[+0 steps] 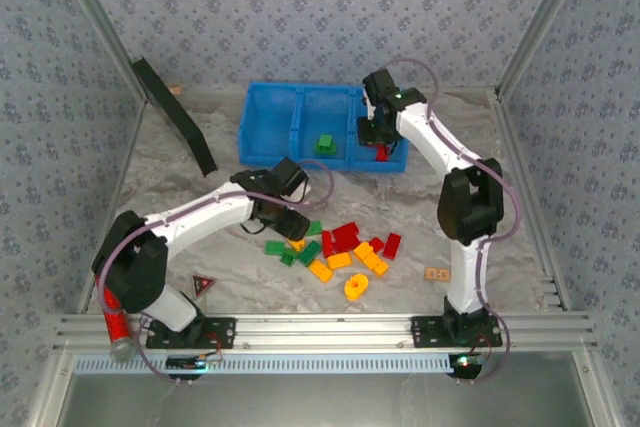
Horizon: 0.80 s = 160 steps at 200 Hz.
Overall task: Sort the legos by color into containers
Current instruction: Place the lego in the container.
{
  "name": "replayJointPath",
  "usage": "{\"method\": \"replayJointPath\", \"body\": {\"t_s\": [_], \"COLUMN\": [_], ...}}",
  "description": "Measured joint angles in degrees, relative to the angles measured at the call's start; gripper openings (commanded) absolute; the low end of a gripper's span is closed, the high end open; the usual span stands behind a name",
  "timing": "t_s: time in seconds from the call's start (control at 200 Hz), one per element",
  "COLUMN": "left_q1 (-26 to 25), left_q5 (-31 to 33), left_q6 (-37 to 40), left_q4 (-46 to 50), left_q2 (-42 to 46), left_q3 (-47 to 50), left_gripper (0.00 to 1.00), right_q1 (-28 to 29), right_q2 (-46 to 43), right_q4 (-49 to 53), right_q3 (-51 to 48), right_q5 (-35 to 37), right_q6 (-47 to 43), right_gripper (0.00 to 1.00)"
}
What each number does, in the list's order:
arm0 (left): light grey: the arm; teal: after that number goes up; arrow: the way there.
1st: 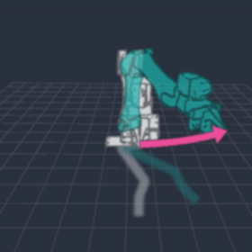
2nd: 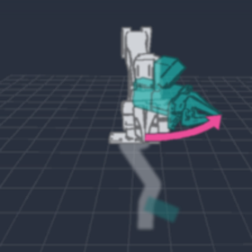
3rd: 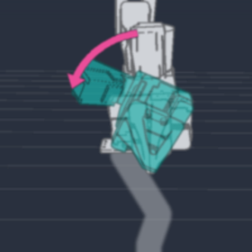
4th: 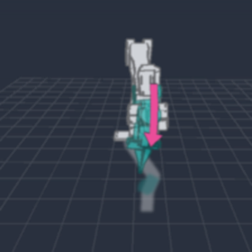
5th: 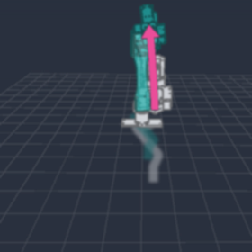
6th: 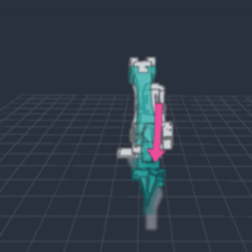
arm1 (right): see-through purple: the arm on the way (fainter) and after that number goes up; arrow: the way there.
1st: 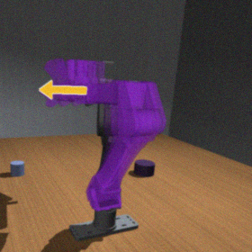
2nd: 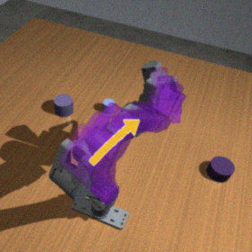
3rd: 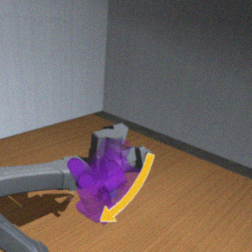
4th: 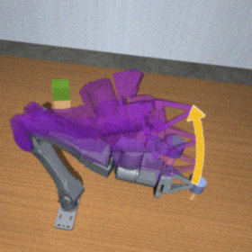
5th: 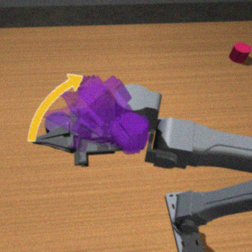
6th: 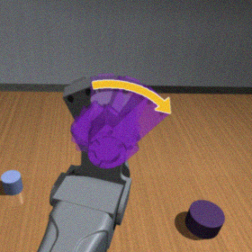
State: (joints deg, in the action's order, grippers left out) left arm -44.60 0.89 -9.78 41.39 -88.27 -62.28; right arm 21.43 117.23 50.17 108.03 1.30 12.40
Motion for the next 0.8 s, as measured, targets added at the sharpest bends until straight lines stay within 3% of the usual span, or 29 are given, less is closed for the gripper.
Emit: {"method": "replayJointPath", "body": {"t_s": [0.295,0.8], "left_q1": [-2.08,-2.58], "left_q5": [-0.02,-0.22], "left_q6": [0.13,0.13], "left_q4": [-1.62,-3.56], "left_q2": [-0.85,-7.13], "left_q3": [1.62,2.12], "left_gripper": [0.72,0.72], "right_q1": [-2.23,-3.93], "right_q2": [8.22,11.47], "right_q4": [1.11,1.09], "right_q3": [6.99,7.8], "right_q5": [-0.66,-2.19], "right_q6": [0.04,0.07], "right_gripper": [0.32,0.45]}}
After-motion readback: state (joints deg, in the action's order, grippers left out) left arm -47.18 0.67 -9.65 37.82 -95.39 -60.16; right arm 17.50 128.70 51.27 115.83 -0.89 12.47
